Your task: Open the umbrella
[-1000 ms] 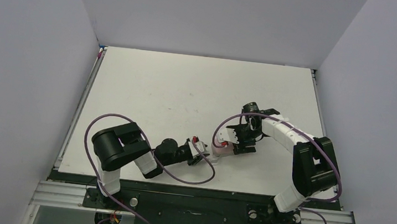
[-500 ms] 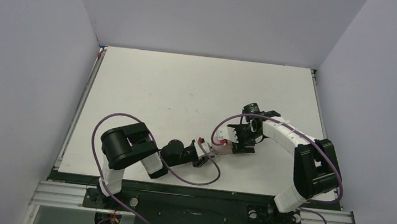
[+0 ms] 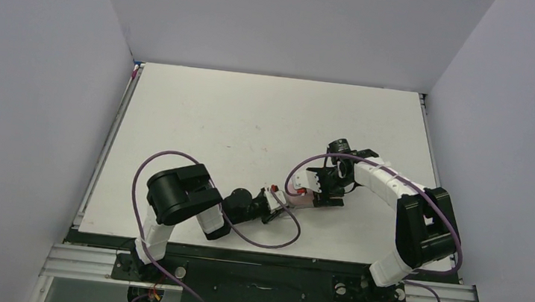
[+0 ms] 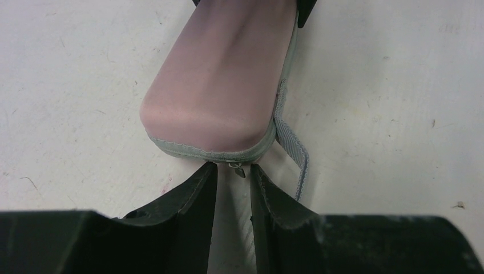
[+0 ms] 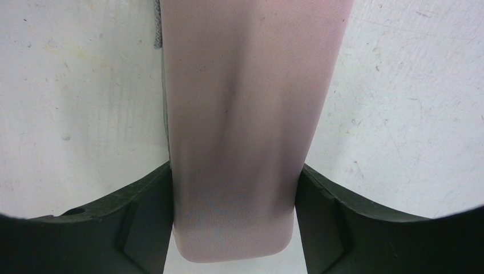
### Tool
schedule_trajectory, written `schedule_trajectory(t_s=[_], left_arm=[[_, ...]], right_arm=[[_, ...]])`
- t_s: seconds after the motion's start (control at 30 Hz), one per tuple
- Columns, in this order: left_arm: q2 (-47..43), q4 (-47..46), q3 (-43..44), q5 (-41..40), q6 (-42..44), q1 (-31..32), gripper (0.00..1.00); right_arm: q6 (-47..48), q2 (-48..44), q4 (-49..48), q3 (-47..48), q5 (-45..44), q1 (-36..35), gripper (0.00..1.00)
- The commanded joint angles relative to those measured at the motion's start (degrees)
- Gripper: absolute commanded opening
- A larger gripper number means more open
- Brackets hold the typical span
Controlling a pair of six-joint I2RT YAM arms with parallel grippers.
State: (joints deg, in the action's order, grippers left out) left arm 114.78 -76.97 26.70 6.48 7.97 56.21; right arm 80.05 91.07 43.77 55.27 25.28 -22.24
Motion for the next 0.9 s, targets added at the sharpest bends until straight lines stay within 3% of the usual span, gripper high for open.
schedule_trajectory(t_s=[0.0, 0.3, 0.37, 0.57, 0.87], left_arm=[[0.79, -3.65, 1.76, -0.71, -0.24, 0.22, 0.25], [-1.35, -4.26, 1.65, -0.66, -0.42, 0.22, 0.26], [-1.87, -4.11, 1.75, -0.44, -0.49, 0.22, 0.23], [-2.81, -3.04, 2.19, -0.39, 0.04, 0.23, 0.01], [-3.72, -3.09, 1.31, -3.39, 0.69, -0.01, 0.00]], right_arm=[[0.14, -2.36, 0.26, -0.29, 1.82, -0.70, 0.20], [0.43, -2.37, 0.19, -0.63, 1.38, -0.74, 0.20], [0.45, -2.31, 0.19, -0.65, 1.34, -0.78, 0.20], [0.91, -2.56, -0.18, -1.03, 0.96, -0.90, 0.19], [5.03, -3.74, 0.54, -2.50, 0.66, -0.90, 0.19]])
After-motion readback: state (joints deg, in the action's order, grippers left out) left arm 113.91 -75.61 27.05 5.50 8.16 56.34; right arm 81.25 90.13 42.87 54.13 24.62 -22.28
